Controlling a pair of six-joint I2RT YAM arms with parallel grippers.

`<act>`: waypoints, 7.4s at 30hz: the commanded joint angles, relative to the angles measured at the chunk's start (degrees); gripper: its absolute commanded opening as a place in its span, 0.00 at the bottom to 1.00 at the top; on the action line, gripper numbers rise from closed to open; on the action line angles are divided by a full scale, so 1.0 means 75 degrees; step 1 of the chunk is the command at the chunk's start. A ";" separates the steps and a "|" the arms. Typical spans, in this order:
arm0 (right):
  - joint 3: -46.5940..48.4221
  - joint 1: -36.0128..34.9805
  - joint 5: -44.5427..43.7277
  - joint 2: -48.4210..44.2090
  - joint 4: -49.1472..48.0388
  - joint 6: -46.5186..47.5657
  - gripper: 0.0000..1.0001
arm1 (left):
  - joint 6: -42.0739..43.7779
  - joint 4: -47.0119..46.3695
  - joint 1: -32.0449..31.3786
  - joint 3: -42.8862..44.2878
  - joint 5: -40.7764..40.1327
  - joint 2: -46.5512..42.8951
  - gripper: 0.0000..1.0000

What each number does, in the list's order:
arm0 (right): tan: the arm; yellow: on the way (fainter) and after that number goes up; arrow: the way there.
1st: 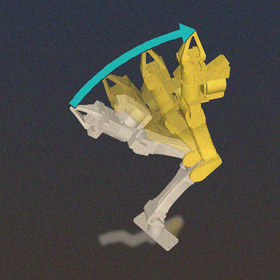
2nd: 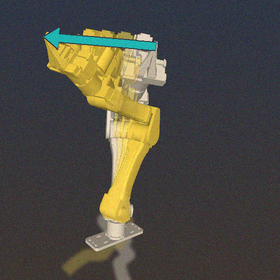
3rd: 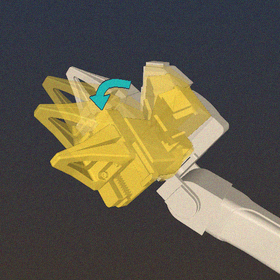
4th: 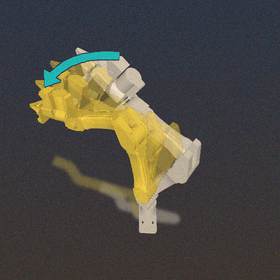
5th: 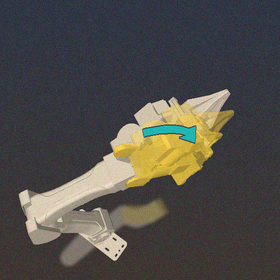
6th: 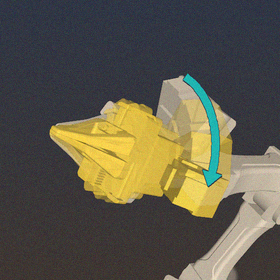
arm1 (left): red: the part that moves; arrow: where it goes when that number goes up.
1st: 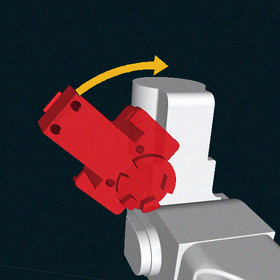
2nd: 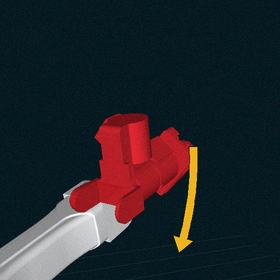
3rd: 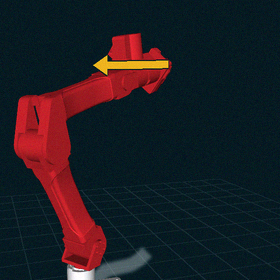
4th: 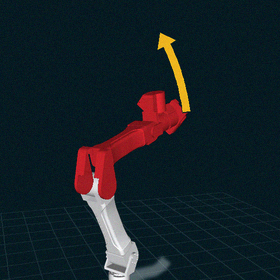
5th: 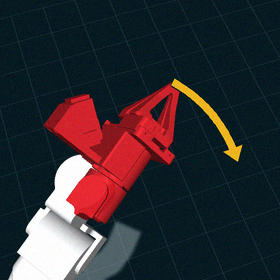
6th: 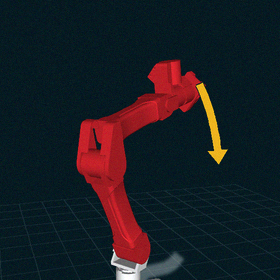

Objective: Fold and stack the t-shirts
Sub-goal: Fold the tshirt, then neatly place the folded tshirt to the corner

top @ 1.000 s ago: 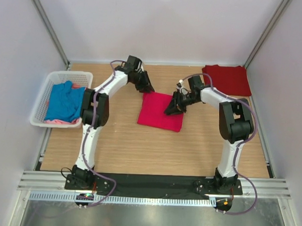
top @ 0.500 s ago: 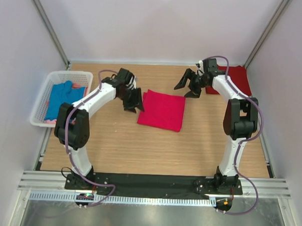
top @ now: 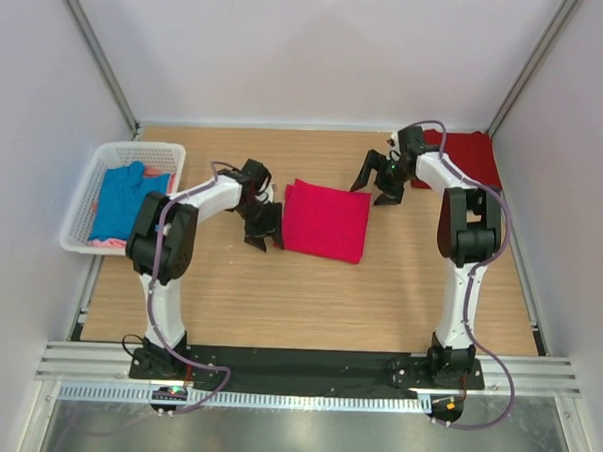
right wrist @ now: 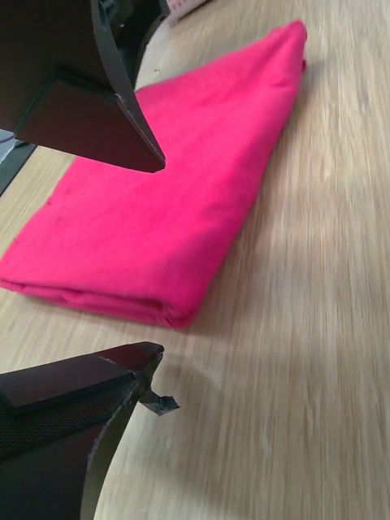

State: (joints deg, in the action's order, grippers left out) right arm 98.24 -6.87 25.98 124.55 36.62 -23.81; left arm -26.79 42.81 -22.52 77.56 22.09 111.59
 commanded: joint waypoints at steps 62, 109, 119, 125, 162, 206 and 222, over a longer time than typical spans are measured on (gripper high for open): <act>-0.1088 -0.0290 -0.0263 -0.0833 -0.0819 0.1180 0.01 | -0.0787 0.1078 0.0589 0.0804 -0.0602 -0.0664 0.18; 0.6764 0.2357 -0.2585 0.2316 -0.0076 0.6655 0.01 | -0.1420 0.0831 0.0156 0.2232 0.0759 0.0858 0.23; 0.6999 0.2792 -0.1717 0.2706 -0.1461 0.5906 0.01 | -0.1678 0.1359 -0.0102 0.3042 0.0360 0.1175 0.24; 0.6510 0.2757 -0.1366 0.2016 -0.1378 0.5636 0.01 | -0.1632 0.1230 -0.0196 0.3170 0.0582 0.1492 0.25; 0.7118 0.3260 -0.3136 0.3949 -0.4028 0.4559 0.82 | -0.1327 0.1194 -0.0220 0.2888 0.0700 0.1364 0.30; -0.2246 -0.0361 -0.1050 -0.8063 0.2488 -0.1629 1.00 | -0.2487 -0.0963 -0.0255 -0.0168 0.0314 -0.4975 1.00; -0.2422 -0.0361 -0.1014 -0.8532 0.2336 -0.1758 1.00 | -0.2300 -0.0622 -0.0255 0.0018 0.0090 -0.5902 1.00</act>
State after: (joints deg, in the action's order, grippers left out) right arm 79.85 -9.54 16.88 62.13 55.44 -36.21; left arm -44.95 37.80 -24.32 75.77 22.06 67.92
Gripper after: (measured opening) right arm 0.996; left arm 0.996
